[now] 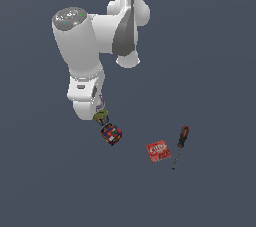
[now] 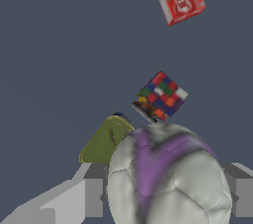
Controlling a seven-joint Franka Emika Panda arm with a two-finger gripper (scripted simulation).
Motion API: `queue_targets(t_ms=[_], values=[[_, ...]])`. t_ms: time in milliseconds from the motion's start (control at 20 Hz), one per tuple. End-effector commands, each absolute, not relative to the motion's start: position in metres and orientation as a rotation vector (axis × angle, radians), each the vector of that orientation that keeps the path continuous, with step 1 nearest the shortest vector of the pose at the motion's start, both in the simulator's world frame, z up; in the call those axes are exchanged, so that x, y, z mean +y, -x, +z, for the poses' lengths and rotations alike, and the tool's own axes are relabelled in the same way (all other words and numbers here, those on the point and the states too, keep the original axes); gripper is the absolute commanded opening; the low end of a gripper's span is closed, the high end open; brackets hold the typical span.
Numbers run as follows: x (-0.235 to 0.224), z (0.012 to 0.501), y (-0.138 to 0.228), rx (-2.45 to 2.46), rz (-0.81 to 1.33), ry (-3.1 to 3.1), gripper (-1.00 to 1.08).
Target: Pick up a designated object from a clutter of objects.
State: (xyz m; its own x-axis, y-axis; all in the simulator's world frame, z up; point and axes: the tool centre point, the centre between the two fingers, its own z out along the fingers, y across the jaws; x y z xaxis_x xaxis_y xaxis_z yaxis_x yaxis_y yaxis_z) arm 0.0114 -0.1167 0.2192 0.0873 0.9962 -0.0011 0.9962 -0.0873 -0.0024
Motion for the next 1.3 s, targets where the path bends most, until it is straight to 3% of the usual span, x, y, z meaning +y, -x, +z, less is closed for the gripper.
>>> queue_targets(t_ms=[0, 750, 1250], values=[[-0.117, 0.237, 0.003, -2.122, 0.002, 2.317, -1.00], [-0.118, 0.342, 0.088, -2.122, -0.002, 2.316, -1.00], [-0.119, 0.384, 0.119, -2.122, -0.001, 2.316, -1.00]])
